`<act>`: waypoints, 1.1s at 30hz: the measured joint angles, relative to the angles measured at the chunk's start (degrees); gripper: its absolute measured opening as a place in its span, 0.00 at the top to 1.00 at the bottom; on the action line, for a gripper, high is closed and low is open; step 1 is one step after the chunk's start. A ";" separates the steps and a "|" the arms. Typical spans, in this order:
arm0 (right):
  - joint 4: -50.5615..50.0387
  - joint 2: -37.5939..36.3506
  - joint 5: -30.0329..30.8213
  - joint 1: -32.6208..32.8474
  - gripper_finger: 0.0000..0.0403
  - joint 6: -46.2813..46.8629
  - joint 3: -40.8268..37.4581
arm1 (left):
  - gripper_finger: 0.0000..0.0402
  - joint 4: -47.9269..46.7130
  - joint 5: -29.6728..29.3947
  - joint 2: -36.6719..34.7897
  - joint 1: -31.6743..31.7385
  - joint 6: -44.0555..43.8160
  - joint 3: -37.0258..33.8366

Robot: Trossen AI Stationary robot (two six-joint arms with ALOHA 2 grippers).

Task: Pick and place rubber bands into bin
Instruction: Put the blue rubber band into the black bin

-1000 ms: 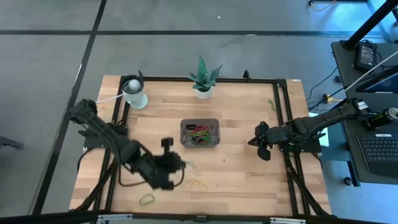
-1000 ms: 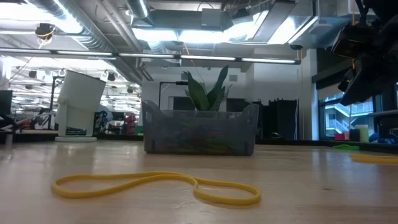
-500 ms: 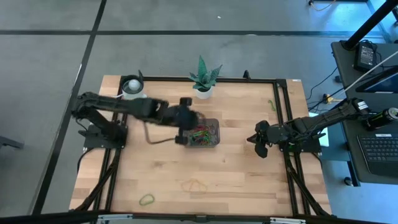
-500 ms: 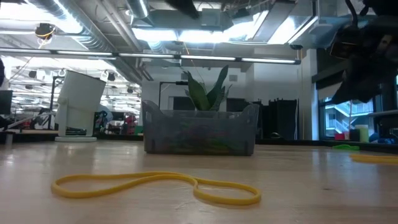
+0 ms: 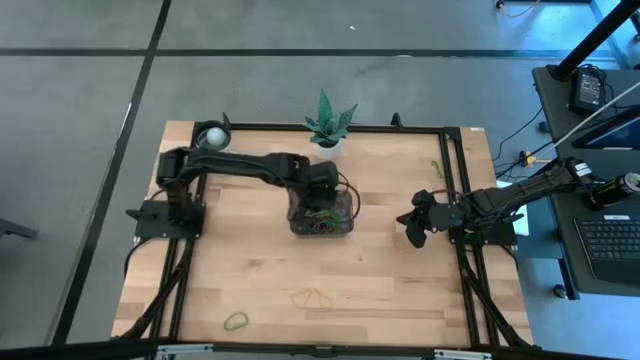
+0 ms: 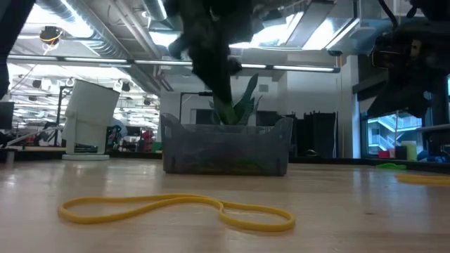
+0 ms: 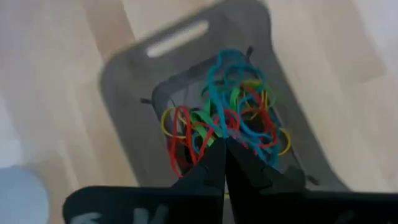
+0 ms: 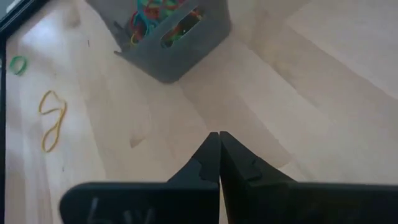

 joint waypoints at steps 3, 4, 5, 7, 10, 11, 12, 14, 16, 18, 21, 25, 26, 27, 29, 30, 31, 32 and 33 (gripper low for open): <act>0.12 -0.01 2.14 0.00 1.00 1.53 0.00 | 1.00 0.11 0.27 2.94 0.34 1.48 0.00; 0.10 0.01 2.85 0.00 1.00 1.84 0.00 | 1.00 0.05 0.87 3.74 0.46 2.09 0.00; 0.10 0.01 3.54 0.00 1.00 2.18 0.00 | 1.00 -0.12 1.78 4.45 0.69 2.76 0.00; 0.10 0.01 3.95 0.00 1.00 3.06 0.00 | 1.00 0.00 3.74 5.25 1.19 4.20 0.00; 0.14 0.00 3.94 0.00 1.00 3.14 0.02 | 1.00 1.12 5.32 6.77 2.01 6.05 0.10; 0.12 0.01 3.93 0.00 1.00 3.15 0.02 | 1.00 0.83 6.35 7.33 2.28 6.53 0.06; 0.17 -0.01 3.95 0.00 1.00 3.29 0.02 | 1.00 0.81 7.40 7.83 2.43 6.69 0.02; 0.08 0.01 3.97 0.00 1.00 4.38 0.02 | 1.00 1.00 9.34 8.55 2.71 6.70 0.02; 0.10 0.00 4.03 0.00 1.00 4.46 0.02 | 1.00 0.92 10.12 9.27 2.71 6.21 0.02; 0.06 0.00 4.03 0.00 1.00 4.45 0.02 | 1.00 0.93 10.11 9.74 2.66 5.94 0.02; 0.03 0.01 4.05 0.01 1.00 4.41 0.02 | 1.00 1.42 9.85 9.72 2.68 4.05 0.02; -0.03 0.01 4.05 0.02 1.00 4.14 0.02 | 0.99 1.45 9.46 9.68 2.68 -2.39 0.02; -0.06 0.01 4.03 0.02 1.00 3.68 0.02 | 0.97 1.46 9.35 9.68 2.68 -4.68 0.02; -0.06 0.01 4.03 0.02 1.00 2.96 0.02 | 0.96 1.46 9.23 9.68 2.67 -6.81 0.02; -0.08 0.01 3.90 0.04 1.00 2.28 0.02 | 0.91 1.53 8.54 9.68 2.56 -10.66 0.02; -0.08 0.01 3.52 0.03 1.00 1.56 0.02 | 0.88 1.55 7.37 9.68 2.51 -12.80 0.02; -0.06 0.01 3.00 0.04 1.00 1.24 0.02 | 0.86 1.52 5.88 9.67 2.44 -14.90 0.02; -0.10 0.01 2.28 0.04 1.00 0.88 0.02 | 0.83 1.48 4.78 9.54 2.44 -16.74 0.02; -0.21 0.01 1.77 0.04 1.00 0.22 0.02 | 0.80 1.44 4.04 9.33 2.46 -18.44 0.02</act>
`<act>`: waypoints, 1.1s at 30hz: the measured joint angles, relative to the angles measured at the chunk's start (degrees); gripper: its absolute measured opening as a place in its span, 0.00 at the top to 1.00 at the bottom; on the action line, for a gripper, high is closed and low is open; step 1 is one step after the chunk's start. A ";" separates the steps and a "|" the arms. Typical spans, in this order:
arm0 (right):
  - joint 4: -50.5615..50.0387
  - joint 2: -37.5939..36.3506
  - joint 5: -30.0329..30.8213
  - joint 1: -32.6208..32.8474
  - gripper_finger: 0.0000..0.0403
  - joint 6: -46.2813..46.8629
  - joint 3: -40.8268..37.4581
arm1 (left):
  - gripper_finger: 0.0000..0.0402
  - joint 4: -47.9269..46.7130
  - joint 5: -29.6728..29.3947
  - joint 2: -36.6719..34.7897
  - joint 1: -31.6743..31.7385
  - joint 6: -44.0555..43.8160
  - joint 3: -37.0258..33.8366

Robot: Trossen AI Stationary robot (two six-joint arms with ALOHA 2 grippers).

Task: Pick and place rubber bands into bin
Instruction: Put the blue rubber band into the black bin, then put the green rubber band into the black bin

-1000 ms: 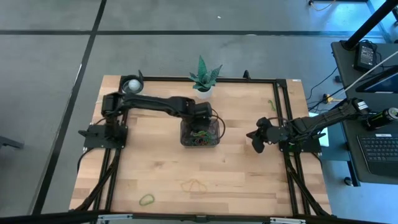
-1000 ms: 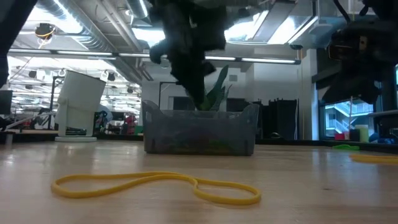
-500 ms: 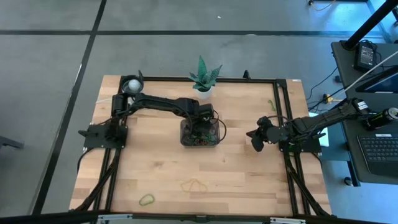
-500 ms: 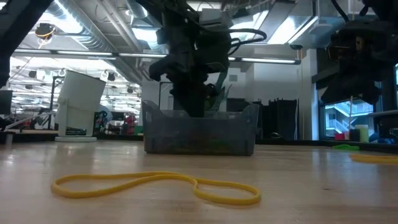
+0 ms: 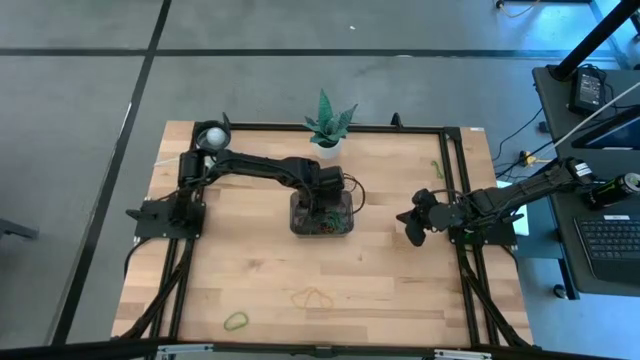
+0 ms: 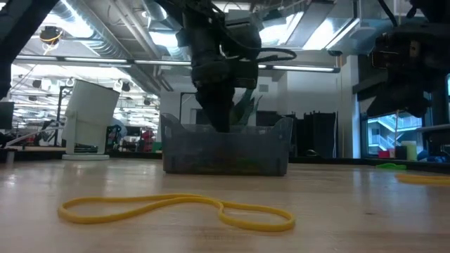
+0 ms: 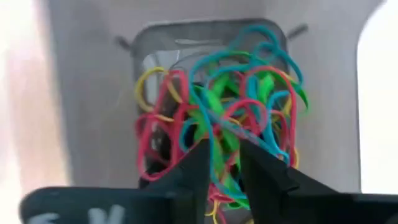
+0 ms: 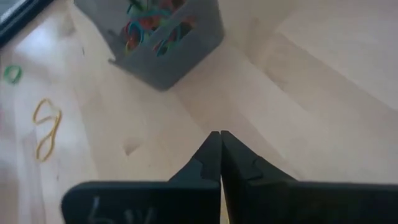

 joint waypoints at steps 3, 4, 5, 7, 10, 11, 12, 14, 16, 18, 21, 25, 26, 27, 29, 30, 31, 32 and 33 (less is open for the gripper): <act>-0.33 0.00 -1.61 0.00 1.00 -1.75 0.00 | 0.74 -0.12 -2.01 -1.48 0.00 -5.90 0.00; -0.42 -0.01 -2.08 0.00 1.00 -2.34 0.00 | 0.72 -0.05 -2.97 -2.30 0.00 -8.14 0.00; -0.59 0.00 -2.43 0.00 1.00 -3.41 0.00 | 0.71 -0.09 -4.28 -3.19 0.00 -10.30 0.00; -0.86 0.00 -2.59 0.00 1.00 -5.00 0.00 | 0.70 -0.22 -6.32 -5.52 -0.26 -14.33 0.00; -0.98 -0.02 -2.61 0.00 1.00 -7.18 0.00 | 0.69 -0.17 -9.30 -9.54 -1.57 -19.48 0.02; -1.14 -0.02 -2.59 0.00 1.00 -7.89 0.00 | 0.69 -0.37 -10.10 -10.74 -2.13 -20.89 0.02; -1.18 0.00 -2.61 0.00 1.00 -8.45 0.00 | 0.69 -0.39 -11.05 -11.78 -2.76 -22.21 0.02; -1.18 0.00 -2.61 0.00 1.00 -9.63 0.00 | 0.70 -0.73 -12.94 -13.71 -3.92 -24.84 0.02; -1.24 -0.02 -2.83 0.00 1.00 -10.07 0.00 | 0.71 -1.91 -15.33 -15.72 -5.39 -27.24 0.02; -1.68 -0.02 -3.64 0.00 1.00 -10.93 0.00 | 0.72 -4.43 -18.02 -17.57 -7.46 -29.62 0.02; -2.40 0.00 -4.53 0.00 1.00 -12.14 0.00 | 0.75 -12.79 -19.73 -20.08 -11.99 -35.03 0.02; -3.54 -0.01 -4.49 0.00 1.00 -12.52 0.00 | 0.81 -26.74 -19.99 -21.98 -19.06 -50.75 0.02; -3.57 0.00 -4.45 -0.01 1.00 -12.54 0.00 | 0.82 -29.62 -20.08 -21.97 -20.95 -54.96 0.02; -3.55 0.00 -4.44 0.00 1.00 -12.55 0.00 | 0.83 -32.34 -20.05 -21.90 -23.05 -58.93 0.02; -3.56 0.00 -4.44 0.00 1.00 -12.55 0.00 | 0.85 -36.23 -20.01 -21.75 -27.58 -66.33 -0.21; -3.54 0.00 -4.44 0.00 1.00 -12.55 0.00 | 0.85 -36.18 -20.00 -21.71 -29.73 -69.85 -0.73; -3.54 -0.01 -4.43 0.00 1.00 -12.55 0.00 | 0.86 -35.75 -19.99 -21.58 -31.99 -72.98 -1.52; -3.54 0.00 -4.42 0.00 1.00 -12.55 0.00 | 0.86 -35.27 -19.98 -21.46 -34.14 -75.86 -2.45; -3.52 -0.02 -4.42 0.00 1.00 -12.55 0.00 | 0.85 -34.50 -19.95 -21.43 -36.17 -78.89 -3.36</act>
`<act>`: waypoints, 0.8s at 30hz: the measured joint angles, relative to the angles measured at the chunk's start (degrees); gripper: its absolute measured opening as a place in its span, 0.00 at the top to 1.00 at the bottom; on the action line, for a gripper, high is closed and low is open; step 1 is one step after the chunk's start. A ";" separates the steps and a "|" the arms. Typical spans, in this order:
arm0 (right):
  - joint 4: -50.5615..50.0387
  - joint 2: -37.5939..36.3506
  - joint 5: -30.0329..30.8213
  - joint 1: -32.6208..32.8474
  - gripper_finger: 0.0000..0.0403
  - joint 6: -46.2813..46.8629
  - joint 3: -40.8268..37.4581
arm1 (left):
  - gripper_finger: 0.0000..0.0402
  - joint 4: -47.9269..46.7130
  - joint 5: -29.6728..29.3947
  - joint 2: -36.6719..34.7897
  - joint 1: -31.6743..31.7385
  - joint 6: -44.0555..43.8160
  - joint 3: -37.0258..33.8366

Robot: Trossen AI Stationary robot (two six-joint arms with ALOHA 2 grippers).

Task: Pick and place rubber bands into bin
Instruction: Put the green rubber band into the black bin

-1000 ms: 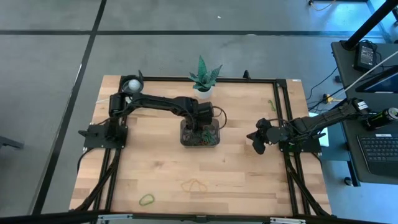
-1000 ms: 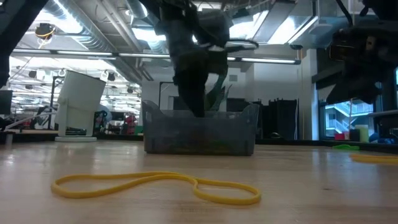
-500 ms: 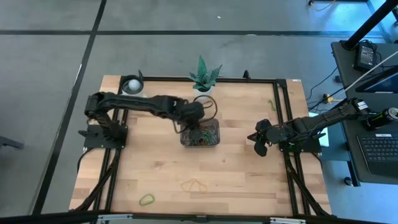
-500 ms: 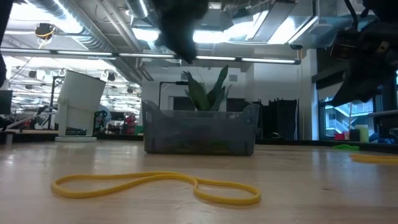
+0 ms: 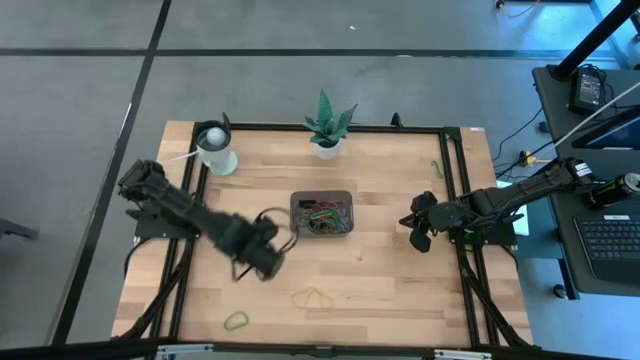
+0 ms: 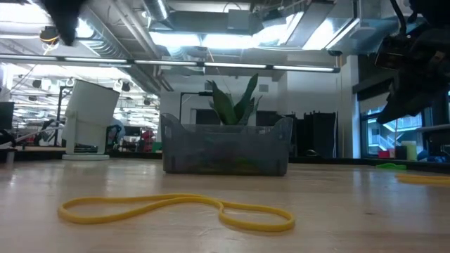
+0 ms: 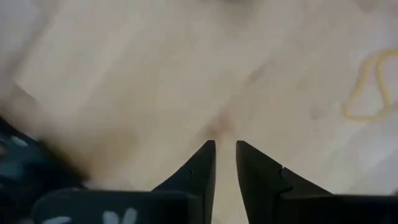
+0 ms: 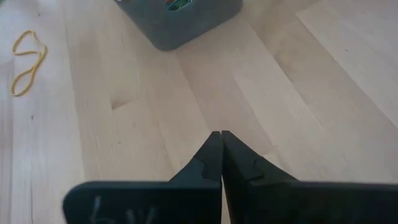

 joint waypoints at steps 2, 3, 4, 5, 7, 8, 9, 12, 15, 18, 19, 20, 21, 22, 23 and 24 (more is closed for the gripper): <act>0.03 0.01 0.02 0.00 1.00 0.00 0.00 | 0.84 3.19 0.27 -0.09 -3.91 -6.61 -2.28; 0.11 0.01 0.02 -0.01 1.00 0.00 0.00 | 0.82 4.70 0.67 -0.07 -5.80 -10.15 -3.61; 0.20 0.02 0.02 0.00 1.00 0.00 0.00 | 0.81 5.84 1.43 -0.01 -7.73 -13.25 -4.73; 0.32 0.00 0.02 0.00 1.00 0.00 0.00 | 0.79 7.78 2.26 0.00 -9.61 -16.10 -6.03; 0.37 0.01 0.04 0.00 1.00 0.00 0.00 | 0.75 12.14 4.02 -0.02 -12.85 -21.09 -8.55; 0.39 0.02 0.04 0.00 1.00 0.00 0.00 | 0.73 13.86 4.64 -0.02 -14.47 -23.59 -9.80; 0.38 0.01 0.04 0.00 1.00 -0.01 0.00 | 0.71 15.24 5.09 -0.02 -15.87 -25.99 -10.93; 0.42 0.01 0.05 0.00 1.00 0.00 0.00 | 0.67 20.85 5.98 -0.02 -19.39 -30.65 -13.94; 0.47 0.02 0.07 0.00 1.00 0.00 0.00 | 0.67 25.90 6.54 0.29 -21.62 -31.76 -16.16; 0.66 0.02 0.07 -0.02 1.00 0.07 0.00 | 0.68 27.96 7.56 2.26 -22.92 -31.67 -16.20; 0.68 0.02 0.07 0.00 1.00 0.06 0.00 | 0.69 28.87 7.84 3.31 -23.30 -31.32 -16.20; 0.67 0.00 0.07 0.00 1.00 0.04 0.00 | 0.69 29.96 8.03 4.39 -23.70 -31.22 -16.22; 0.66 0.01 0.07 0.00 1.00 0.04 0.00 | 0.70 31.26 8.22 5.41 -24.09 -31.09 -16.22; 0.65 0.02 0.07 0.00 1.00 0.04 0.00 | 0.70 32.57 8.24 6.49 -24.46 -30.81 -16.22; 0.64 0.00 0.07 -0.01 1.00 0.04 0.00 | 0.70 33.81 8.70 7.74 -24.71 -30.46 -16.22; 0.63 0.01 0.07 -0.01 1.00 0.07 0.00 | 0.70 34.35 9.50 8.98 -24.92 -30.38 -16.22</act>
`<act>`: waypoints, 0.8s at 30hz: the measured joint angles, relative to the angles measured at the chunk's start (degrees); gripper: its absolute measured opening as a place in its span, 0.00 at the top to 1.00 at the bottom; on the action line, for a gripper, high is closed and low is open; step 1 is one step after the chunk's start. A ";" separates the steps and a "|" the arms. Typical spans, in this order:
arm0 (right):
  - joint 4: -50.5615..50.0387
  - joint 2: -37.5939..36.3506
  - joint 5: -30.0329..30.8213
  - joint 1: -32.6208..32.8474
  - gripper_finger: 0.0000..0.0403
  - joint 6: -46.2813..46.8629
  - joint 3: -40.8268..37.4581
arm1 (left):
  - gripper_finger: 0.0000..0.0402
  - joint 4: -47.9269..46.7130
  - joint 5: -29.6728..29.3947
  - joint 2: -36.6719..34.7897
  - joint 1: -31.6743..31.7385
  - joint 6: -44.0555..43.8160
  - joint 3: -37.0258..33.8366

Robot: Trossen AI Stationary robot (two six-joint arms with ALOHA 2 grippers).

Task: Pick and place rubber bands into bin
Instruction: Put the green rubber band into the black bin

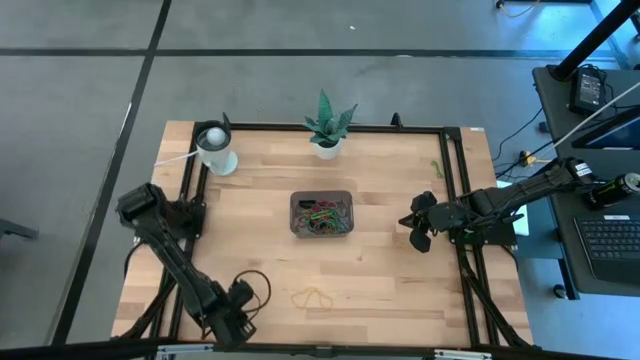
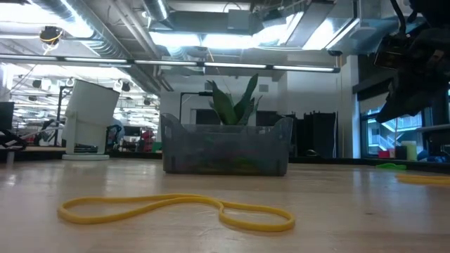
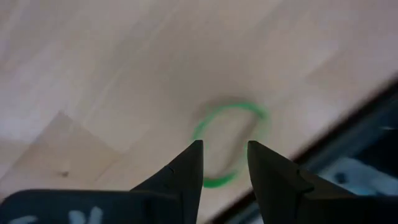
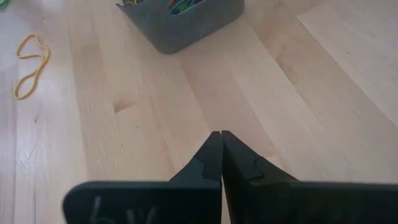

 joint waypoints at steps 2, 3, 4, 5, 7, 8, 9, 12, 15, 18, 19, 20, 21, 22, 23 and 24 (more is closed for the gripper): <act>-0.02 0.01 0.00 0.01 1.00 0.08 0.00 | 0.70 -0.14 2.30 2.53 -0.20 0.02 0.00; 0.00 0.01 0.00 0.01 1.00 0.08 0.00 | 0.70 -0.21 3.70 3.78 -0.20 0.21 0.00; 0.00 -0.01 0.00 0.00 1.00 0.04 0.00 | 0.70 -0.37 5.01 5.08 -0.20 0.81 -0.02; 0.00 0.00 0.00 0.01 1.00 0.02 0.00 | 0.70 -0.43 6.06 6.20 -0.20 1.30 0.09; 0.01 0.01 0.00 0.00 1.00 -0.04 0.00 | 0.70 -0.16 7.22 7.95 -0.08 1.48 0.35; 0.02 0.01 0.00 0.00 1.00 -0.05 0.00 | 0.70 -0.01 7.31 8.65 -0.05 1.37 0.38; -0.01 0.01 0.02 -0.01 1.00 -0.05 0.00 | 0.71 0.20 7.30 9.05 -0.05 1.26 0.44; 0.02 -0.01 0.02 0.01 1.00 -0.07 0.00 | 0.77 1.07 7.20 9.34 0.22 1.18 0.46; 0.06 0.01 0.02 -0.01 1.00 -0.22 0.00 | 0.90 0.95 6.95 9.19 0.30 2.33 1.05; 0.05 0.00 0.01 0.01 1.00 -0.27 0.00 | 0.98 0.24 6.37 8.83 0.24 4.06 1.99; 0.06 -0.01 0.02 -0.01 1.00 -0.26 0.00 | 0.99 0.32 6.27 8.58 0.23 4.54 2.18; 0.02 0.01 0.02 0.00 1.00 -0.20 0.00 | 0.99 0.14 6.20 8.32 0.24 4.95 2.48; 0.05 0.01 0.02 -0.01 1.00 -0.18 0.00 | 0.99 -0.10 6.11 8.13 0.24 5.15 2.77; 0.04 0.01 0.02 -0.01 1.00 -0.16 0.00 | 0.99 -0.34 5.79 7.79 0.24 5.12 2.92; 0.05 0.01 0.02 0.01 1.00 -0.14 0.00 | 0.99 -0.65 5.12 7.42 0.23 4.94 3.29; 0.05 0.01 0.02 -0.01 1.00 -0.14 0.00 | 0.99 -1.31 4.40 6.70 0.21 4.36 3.83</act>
